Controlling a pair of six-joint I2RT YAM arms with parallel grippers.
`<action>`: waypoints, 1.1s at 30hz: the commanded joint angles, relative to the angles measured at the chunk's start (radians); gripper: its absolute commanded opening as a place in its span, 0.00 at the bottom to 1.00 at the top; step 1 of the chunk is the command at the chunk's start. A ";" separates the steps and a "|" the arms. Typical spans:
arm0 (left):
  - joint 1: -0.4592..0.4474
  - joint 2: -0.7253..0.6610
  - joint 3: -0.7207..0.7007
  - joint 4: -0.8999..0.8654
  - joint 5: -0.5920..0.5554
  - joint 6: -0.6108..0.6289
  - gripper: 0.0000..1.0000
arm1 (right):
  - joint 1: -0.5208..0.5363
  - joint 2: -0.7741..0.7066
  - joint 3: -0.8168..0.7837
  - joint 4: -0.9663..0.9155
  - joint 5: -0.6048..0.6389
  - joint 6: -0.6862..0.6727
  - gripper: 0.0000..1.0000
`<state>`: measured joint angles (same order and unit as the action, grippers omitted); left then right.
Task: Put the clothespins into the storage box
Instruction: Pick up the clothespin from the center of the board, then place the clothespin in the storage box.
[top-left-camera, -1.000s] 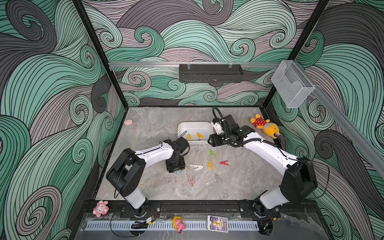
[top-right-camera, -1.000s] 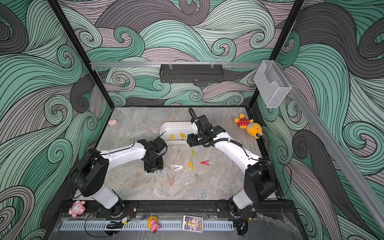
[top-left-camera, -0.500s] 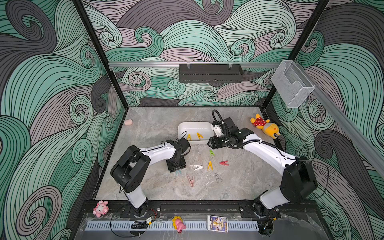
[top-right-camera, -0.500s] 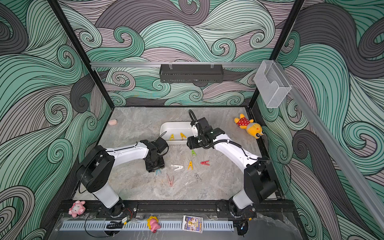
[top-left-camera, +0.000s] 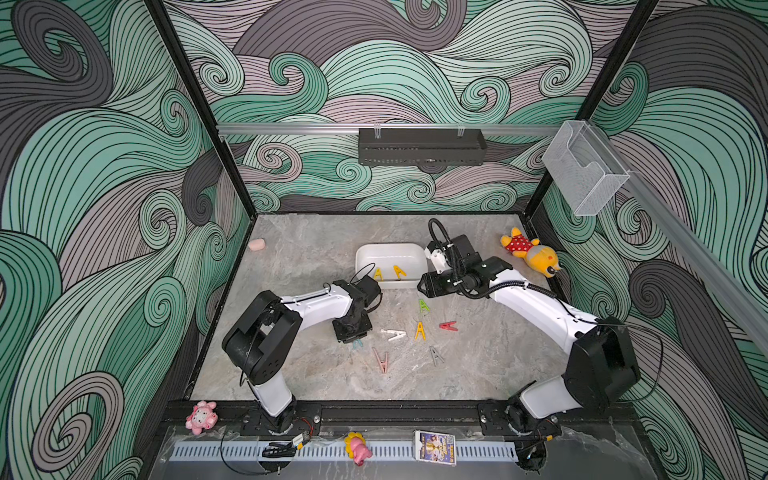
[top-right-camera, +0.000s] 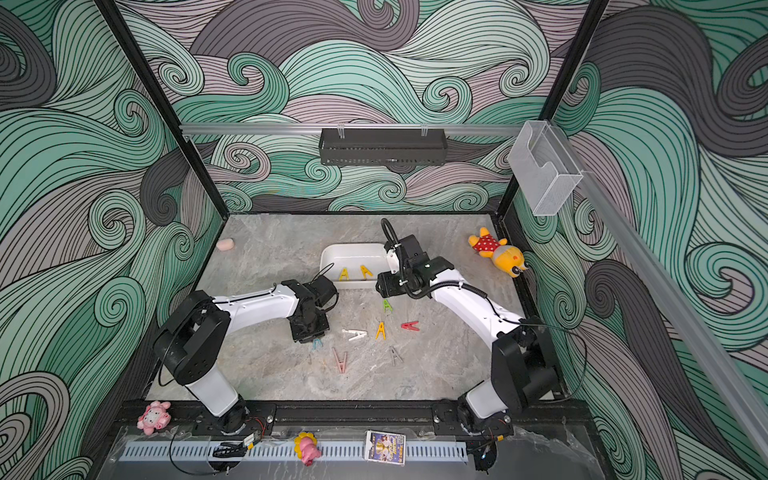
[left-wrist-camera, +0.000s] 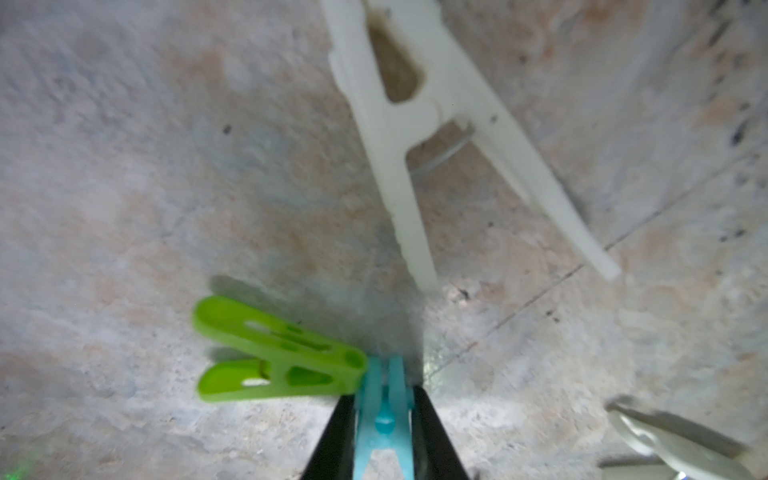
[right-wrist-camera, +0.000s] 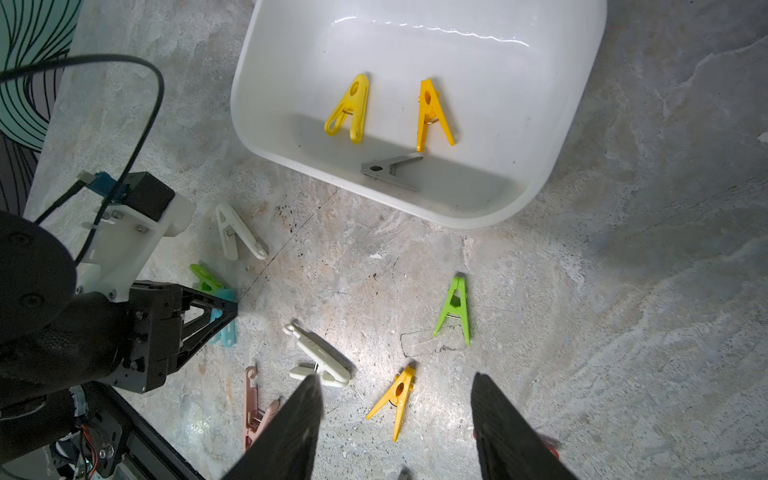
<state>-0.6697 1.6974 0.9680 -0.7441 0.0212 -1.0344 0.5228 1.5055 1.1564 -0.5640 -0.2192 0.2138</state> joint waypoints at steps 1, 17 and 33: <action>-0.011 -0.007 -0.028 -0.010 -0.010 -0.010 0.20 | -0.003 -0.025 -0.011 0.006 -0.014 -0.004 0.59; -0.014 -0.200 -0.002 -0.148 0.019 0.004 0.16 | -0.005 -0.022 0.021 -0.005 -0.024 0.003 0.59; 0.103 -0.140 0.494 -0.201 0.091 0.282 0.17 | -0.004 -0.064 0.023 -0.051 0.003 0.028 0.59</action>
<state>-0.5941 1.5089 1.3846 -0.9508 0.0799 -0.8520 0.5224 1.4815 1.2076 -0.5903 -0.2359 0.2256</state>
